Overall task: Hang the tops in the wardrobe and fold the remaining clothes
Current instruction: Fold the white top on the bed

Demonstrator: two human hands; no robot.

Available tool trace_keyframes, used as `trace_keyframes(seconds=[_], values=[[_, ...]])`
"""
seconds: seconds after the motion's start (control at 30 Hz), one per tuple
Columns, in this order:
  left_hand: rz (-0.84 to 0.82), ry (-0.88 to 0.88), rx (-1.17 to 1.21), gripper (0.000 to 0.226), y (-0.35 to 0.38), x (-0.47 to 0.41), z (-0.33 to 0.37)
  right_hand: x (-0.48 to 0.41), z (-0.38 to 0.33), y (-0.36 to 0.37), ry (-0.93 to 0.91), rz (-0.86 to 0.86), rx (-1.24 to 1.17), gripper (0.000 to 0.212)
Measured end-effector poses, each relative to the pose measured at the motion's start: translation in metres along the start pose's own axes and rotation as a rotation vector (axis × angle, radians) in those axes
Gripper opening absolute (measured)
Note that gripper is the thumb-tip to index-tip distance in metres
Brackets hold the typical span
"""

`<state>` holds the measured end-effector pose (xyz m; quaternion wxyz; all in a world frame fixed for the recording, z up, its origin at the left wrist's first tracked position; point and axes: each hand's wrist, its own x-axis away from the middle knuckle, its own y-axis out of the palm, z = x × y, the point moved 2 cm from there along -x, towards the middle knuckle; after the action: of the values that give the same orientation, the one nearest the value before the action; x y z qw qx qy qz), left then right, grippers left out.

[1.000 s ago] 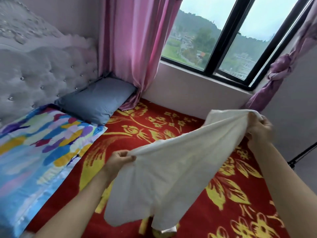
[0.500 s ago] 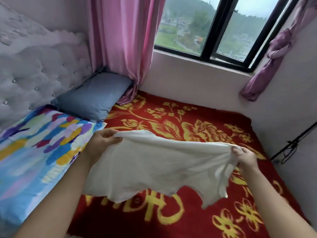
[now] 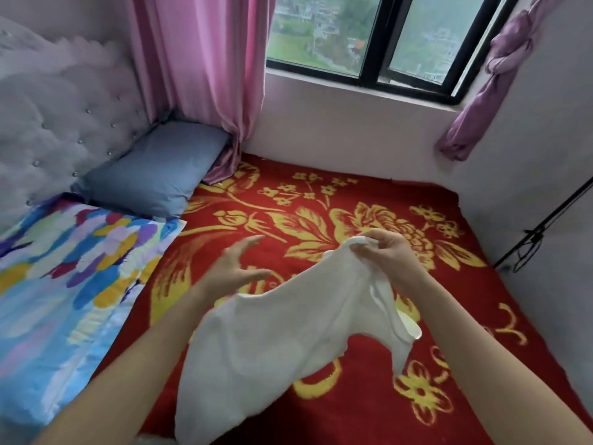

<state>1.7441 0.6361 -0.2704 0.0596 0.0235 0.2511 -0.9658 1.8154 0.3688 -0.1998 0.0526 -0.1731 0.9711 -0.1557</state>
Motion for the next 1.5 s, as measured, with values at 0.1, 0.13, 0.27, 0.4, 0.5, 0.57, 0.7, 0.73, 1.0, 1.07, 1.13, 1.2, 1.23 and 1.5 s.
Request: trace_keyframes(seconds=[0.1,0.13,0.27,0.4,0.5,0.57,0.7,0.73,1.0,1.07,1.13,1.2,1.23,1.5], values=[[-0.266,0.043,0.172,0.080,0.039,-0.008,0.040,-0.001,-0.025,0.020,-0.068,-0.078,0.101,0.015],[-0.323,0.040,0.266,0.073,0.047,-0.010,0.050,-0.002,-0.030,0.023,-0.090,-0.087,0.119,0.014],[-0.240,0.059,0.491,0.045,0.057,-0.018,0.076,-0.001,-0.032,0.016,-0.113,-0.049,0.043,0.013],[-0.057,0.165,0.475,0.036,0.049,-0.021,0.090,0.011,0.004,-0.008,-0.013,-0.136,0.066,0.041],[-0.061,0.215,0.479,0.012,0.038,-0.022,0.102,0.032,0.052,-0.002,0.200,-0.314,0.261,0.086],[-0.108,0.263,0.452,0.015,0.034,-0.027,0.112,0.041,0.066,0.016,0.239,-0.353,0.247,0.100],[-0.067,0.327,0.297,0.013,0.029,-0.037,0.130,0.026,0.018,0.034,-0.005,-0.014,0.002,0.089],[-0.043,0.331,0.257,0.013,0.027,-0.040,0.130,0.020,0.002,0.033,-0.102,0.083,-0.007,0.076],[0.105,0.224,0.167,0.013,0.025,-0.045,0.096,-0.006,-0.053,0.033,-0.137,0.165,0.186,0.014],[0.280,0.181,-0.093,0.030,0.032,-0.038,0.078,-0.013,-0.056,0.038,0.002,0.150,0.004,0.011],[0.504,0.163,-0.242,0.038,0.040,-0.019,0.060,-0.019,-0.059,0.040,0.228,0.230,-0.313,0.009],[0.635,0.238,-0.231,0.030,0.053,0.006,0.040,-0.024,-0.065,0.041,0.386,0.314,-0.613,0.009],[0.621,0.280,-0.213,0.038,0.062,0.016,0.032,-0.026,-0.069,0.040,0.403,0.333,-0.688,0.008],[0.437,0.038,-0.178,0.059,0.099,0.009,0.001,-0.034,-0.101,0.041,0.282,0.366,-0.770,0.012]])
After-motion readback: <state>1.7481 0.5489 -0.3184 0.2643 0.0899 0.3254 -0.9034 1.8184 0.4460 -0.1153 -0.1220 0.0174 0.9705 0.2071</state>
